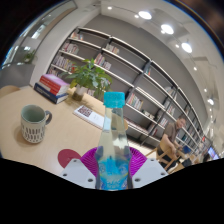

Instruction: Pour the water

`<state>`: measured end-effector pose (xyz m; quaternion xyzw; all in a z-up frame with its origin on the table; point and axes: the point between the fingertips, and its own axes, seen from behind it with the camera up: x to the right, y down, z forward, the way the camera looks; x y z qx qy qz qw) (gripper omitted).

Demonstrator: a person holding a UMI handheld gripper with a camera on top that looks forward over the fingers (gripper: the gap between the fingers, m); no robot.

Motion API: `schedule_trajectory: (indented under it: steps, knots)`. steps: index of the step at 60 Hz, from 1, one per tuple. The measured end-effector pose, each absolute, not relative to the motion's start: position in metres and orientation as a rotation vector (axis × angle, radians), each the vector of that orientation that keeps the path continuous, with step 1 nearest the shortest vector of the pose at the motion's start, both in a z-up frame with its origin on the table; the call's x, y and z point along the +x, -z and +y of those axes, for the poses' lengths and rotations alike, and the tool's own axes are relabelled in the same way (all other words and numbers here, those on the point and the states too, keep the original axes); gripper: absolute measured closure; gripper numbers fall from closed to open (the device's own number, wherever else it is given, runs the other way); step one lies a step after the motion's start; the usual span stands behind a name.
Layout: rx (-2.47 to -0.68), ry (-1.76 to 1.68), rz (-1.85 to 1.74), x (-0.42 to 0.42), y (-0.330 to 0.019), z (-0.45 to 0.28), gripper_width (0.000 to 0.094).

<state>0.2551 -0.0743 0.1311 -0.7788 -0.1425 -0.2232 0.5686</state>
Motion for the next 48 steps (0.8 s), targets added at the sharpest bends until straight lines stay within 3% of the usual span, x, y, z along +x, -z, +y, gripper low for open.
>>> schedule_trajectory:
  steps: [24, 48]
  knots:
    - [-1.642, 1.206, -1.244, 0.176, -0.167, -0.044, 0.0577]
    - [-1.114, 1.613, -1.823, 0.119, -0.171, -0.005, 0.0569]
